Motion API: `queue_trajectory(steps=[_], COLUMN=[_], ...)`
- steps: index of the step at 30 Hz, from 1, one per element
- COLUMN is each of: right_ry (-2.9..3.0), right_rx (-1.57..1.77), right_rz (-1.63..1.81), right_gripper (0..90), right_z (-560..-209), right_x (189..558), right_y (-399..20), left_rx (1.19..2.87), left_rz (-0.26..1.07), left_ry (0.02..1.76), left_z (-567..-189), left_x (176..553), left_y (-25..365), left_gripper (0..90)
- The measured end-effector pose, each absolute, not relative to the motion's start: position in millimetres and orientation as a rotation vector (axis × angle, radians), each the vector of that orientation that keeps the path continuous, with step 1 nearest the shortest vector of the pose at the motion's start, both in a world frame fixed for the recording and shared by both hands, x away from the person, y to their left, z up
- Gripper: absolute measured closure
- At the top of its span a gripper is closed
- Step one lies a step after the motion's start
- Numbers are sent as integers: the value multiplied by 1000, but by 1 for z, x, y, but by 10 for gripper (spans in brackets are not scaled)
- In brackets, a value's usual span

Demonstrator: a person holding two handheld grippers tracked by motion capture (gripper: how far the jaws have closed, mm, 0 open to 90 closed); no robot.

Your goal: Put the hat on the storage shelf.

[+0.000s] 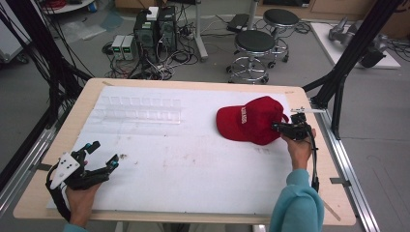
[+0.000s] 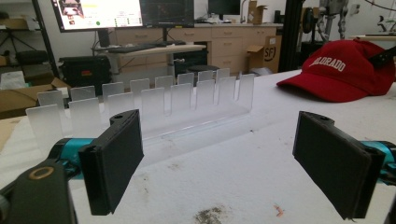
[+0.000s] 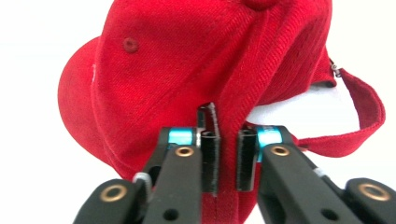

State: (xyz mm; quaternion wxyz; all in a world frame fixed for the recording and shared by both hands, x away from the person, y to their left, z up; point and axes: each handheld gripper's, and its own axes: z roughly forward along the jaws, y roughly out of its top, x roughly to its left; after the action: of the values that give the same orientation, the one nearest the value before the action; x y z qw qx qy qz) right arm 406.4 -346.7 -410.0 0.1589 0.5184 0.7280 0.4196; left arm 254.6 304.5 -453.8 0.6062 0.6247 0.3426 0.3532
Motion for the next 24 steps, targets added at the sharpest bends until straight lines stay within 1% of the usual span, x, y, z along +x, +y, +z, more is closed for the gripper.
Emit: queue_trajectory(steps=[10,24], right_ry=[2057,2044], right_rx=[1415,1170], right_rz=[1270,1484], right_gripper=[870,871], right_z=[-401,-374], right_x=[401,382], right_y=[-344,-328], left_rx=[1441,1447], left_rz=[821,818], left_ry=[811,830], left_z=[-454,-453], left_x=[255,257], left_y=[305,304], left_gripper=[158,167])
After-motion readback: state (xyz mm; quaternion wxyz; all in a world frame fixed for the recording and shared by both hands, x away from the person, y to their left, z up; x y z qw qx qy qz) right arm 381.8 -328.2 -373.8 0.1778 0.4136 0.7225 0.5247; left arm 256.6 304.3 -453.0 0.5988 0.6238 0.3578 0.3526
